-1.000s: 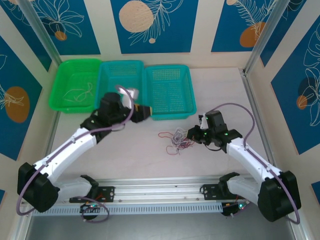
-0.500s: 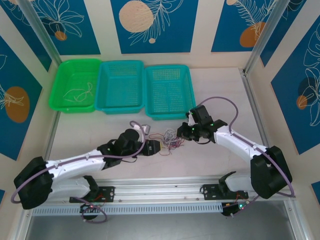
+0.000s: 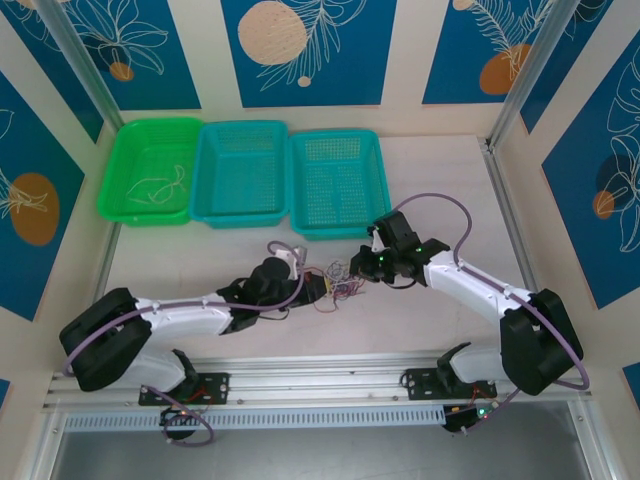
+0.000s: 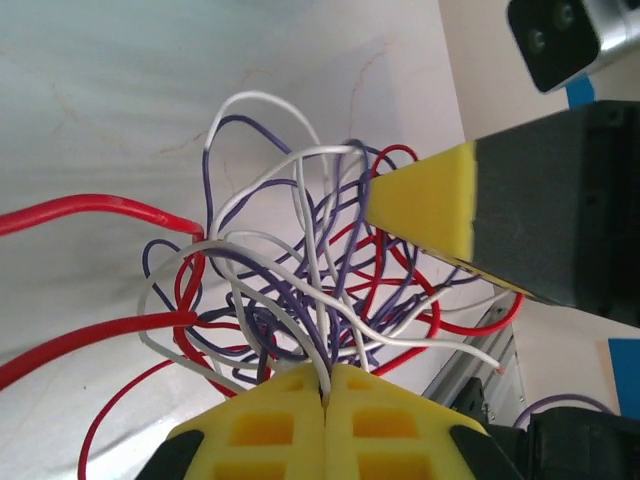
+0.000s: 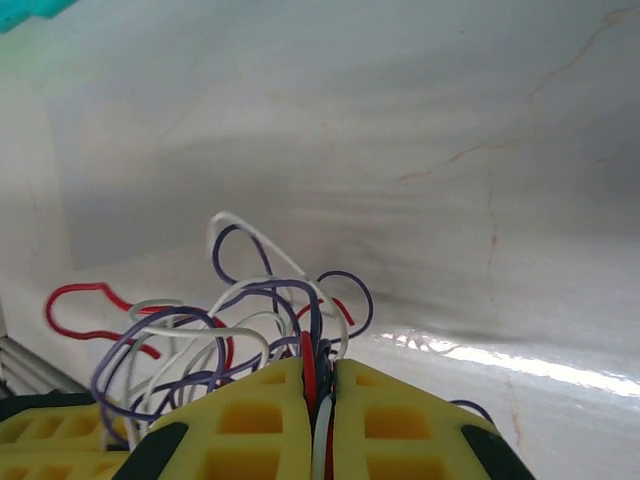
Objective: Untangle the cables
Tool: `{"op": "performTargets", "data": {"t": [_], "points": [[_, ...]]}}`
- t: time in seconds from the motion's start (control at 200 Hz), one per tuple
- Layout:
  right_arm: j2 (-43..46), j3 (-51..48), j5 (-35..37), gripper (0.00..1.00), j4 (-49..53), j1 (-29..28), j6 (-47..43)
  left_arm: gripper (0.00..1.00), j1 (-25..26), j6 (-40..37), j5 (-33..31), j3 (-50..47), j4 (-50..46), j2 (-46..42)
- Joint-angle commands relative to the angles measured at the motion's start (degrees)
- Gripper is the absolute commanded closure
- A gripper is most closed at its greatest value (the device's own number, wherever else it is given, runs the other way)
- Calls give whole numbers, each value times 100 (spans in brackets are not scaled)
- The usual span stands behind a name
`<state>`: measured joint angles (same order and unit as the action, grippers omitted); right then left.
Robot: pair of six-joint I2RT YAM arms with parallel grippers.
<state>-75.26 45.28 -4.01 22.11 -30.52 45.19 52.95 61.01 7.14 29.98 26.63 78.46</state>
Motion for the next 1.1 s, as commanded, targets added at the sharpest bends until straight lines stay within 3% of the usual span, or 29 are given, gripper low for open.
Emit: {"op": "performTargets", "data": {"t": [0.0,0.14,0.365,0.45,0.605,0.7,0.8,0.94,1.095], "points": [[138,72,922,100,563,22,528,100,-169,-166,-171,-103,-139,-322],[575,-280,1546,99,876,579,925,100,-586,-509,-362,-243,-1284,-1087],[1895,-1427,1161,100,829,2728,1192,100,-1885,-1088,-5,-530,-2742,-2291],[2355,-1575,1207,100,910,3056,1041,100,-2152,-1380,38,-520,-3149,-2531],[2410,-1635,958,100,524,2532,620,100,-2235,-1659,337,-462,-3103,-2370],[1963,-1459,1283,87,517,1732,541,100,-2234,-1864,549,-384,-2917,-2159],[1485,-1031,1815,66,960,1209,541,100,-2223,-2039,729,-297,-2806,-2003],[1560,-491,2071,57,1220,1025,233,100,-2218,-2311,922,-104,-3055,-2024],[1702,-170,1730,51,809,747,-321,100,-2219,-2580,1285,172,-3183,-2399]]}}
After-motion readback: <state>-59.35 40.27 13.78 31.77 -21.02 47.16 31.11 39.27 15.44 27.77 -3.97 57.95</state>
